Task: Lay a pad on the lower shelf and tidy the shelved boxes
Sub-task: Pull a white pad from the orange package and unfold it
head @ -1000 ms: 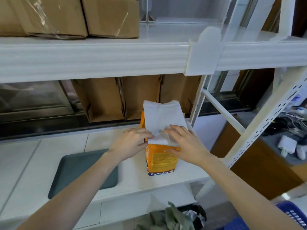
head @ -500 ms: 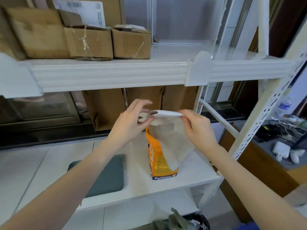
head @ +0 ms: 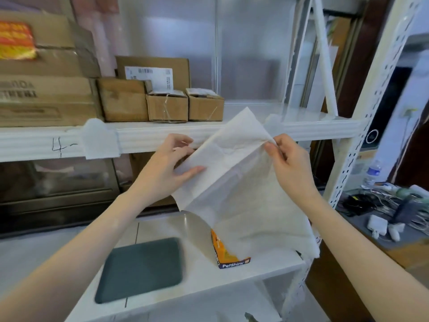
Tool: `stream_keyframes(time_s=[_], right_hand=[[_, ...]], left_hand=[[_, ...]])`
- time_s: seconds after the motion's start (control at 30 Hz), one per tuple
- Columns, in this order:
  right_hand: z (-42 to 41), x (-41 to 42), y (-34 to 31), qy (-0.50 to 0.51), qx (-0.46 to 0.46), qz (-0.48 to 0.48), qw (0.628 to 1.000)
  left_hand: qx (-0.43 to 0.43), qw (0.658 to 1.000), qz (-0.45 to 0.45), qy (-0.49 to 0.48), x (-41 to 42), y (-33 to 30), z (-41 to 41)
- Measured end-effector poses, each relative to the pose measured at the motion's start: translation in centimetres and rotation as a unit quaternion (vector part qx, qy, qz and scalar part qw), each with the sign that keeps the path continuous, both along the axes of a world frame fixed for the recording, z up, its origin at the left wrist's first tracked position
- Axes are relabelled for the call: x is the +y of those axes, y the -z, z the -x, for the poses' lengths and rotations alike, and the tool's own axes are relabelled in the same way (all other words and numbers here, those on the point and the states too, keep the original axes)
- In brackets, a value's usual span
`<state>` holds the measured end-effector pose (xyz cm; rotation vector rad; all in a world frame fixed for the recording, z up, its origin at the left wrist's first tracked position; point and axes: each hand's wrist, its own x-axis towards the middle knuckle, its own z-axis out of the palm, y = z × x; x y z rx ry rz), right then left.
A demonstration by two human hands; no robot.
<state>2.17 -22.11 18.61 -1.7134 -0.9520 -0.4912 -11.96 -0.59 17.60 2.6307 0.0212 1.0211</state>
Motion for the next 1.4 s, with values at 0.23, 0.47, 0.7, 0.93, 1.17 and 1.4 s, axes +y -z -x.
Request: stream_keyframes(time_s=[0.23,0.47,0.7,0.93,1.17,1.4], right_hand=[[2.1,-0.7,0.4,-0.005,0.035,0.029,0.999],[2.6,0.2,2.6,0.031,0.072,0.206,0.975],[9.1,1.7,0.2,-0.090,0.077,0.136,0.984],[12.6,2.9,-2.5,-0.160,0.021,0.286,0.944],[8.8,4.4,-1.2,-0.037,0.028,0.319,0.947],[7.3,6.8,-1.3,-0.008,-0.028,0.339,0.940]], left_hand=[[0.067,0.993,0.079,0.059,-1.0,-1.9,4.1],[0.008,0.991,0.129,0.028,-2.7,-2.8,5.5],[-0.024,0.993,0.106,-0.043,-3.4,-1.8,4.0],[0.019,0.991,0.065,-0.113,-2.6,-2.6,3.2],[0.077,0.988,0.104,-0.084,-0.3,-2.8,4.9],[0.251,0.958,-0.093,-0.100,3.5,-2.3,7.4]])
